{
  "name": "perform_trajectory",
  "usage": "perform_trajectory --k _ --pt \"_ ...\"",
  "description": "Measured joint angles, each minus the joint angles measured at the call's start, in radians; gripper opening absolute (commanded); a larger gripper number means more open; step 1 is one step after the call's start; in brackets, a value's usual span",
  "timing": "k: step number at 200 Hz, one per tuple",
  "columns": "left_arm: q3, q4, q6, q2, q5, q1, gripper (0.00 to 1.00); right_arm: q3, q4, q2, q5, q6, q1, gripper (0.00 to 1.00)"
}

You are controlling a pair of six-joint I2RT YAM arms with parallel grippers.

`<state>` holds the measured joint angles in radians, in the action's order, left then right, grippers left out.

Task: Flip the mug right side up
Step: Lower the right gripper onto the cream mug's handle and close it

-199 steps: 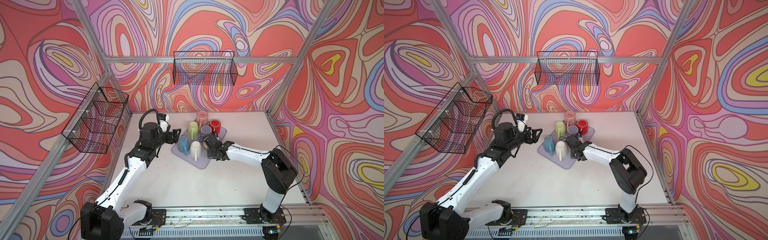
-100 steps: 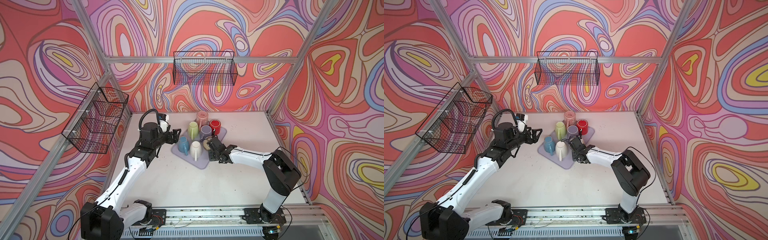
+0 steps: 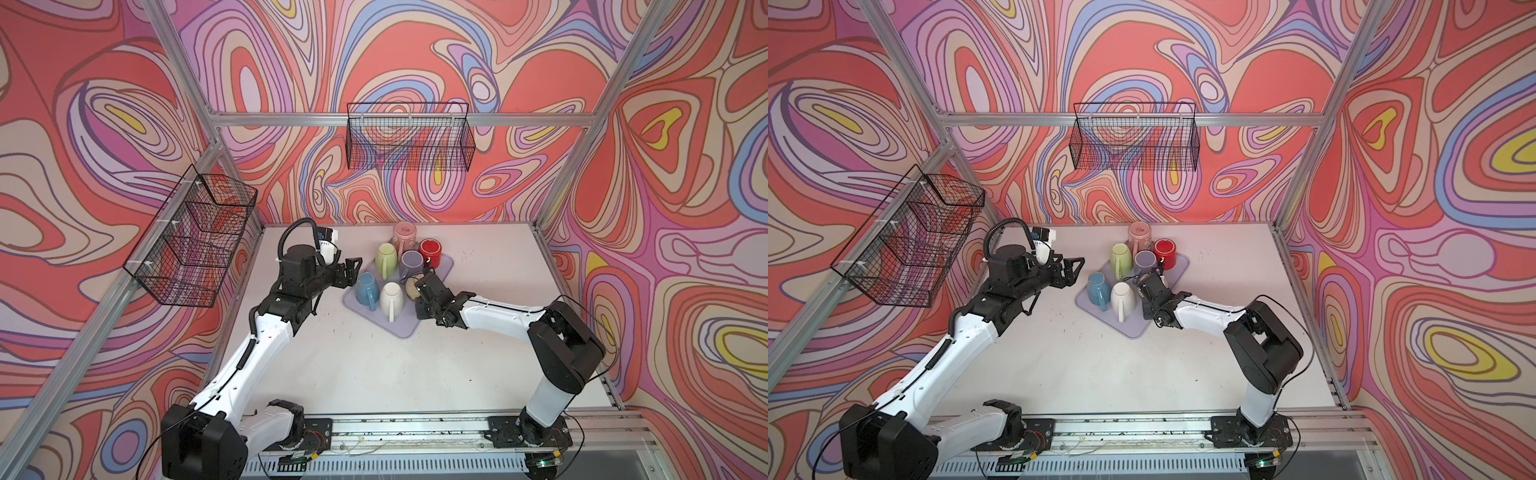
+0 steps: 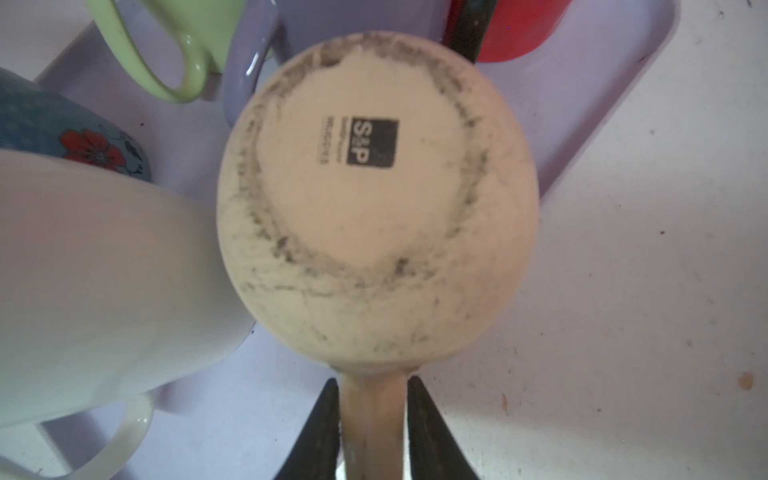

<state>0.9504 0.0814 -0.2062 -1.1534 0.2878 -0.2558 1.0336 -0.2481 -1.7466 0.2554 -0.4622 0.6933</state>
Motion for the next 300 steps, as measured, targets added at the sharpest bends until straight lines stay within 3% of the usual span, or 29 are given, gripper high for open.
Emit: perform_trajectory --k 102,126,171,300 --pt "0.000 0.000 0.000 0.000 0.000 0.000 0.79 -0.013 0.028 -0.064 0.010 -0.003 0.000 0.28" --pt "0.000 0.000 0.000 0.000 0.000 0.000 0.79 -0.013 0.031 -0.064 0.019 -0.002 0.000 0.23" --pt "0.000 0.000 0.001 0.000 0.000 0.000 0.79 -0.014 0.034 -0.063 0.029 0.013 0.000 0.00" --pt "0.000 0.000 0.004 -0.001 0.000 0.000 0.79 -0.063 -0.027 0.064 -0.018 0.054 -0.002 0.00"
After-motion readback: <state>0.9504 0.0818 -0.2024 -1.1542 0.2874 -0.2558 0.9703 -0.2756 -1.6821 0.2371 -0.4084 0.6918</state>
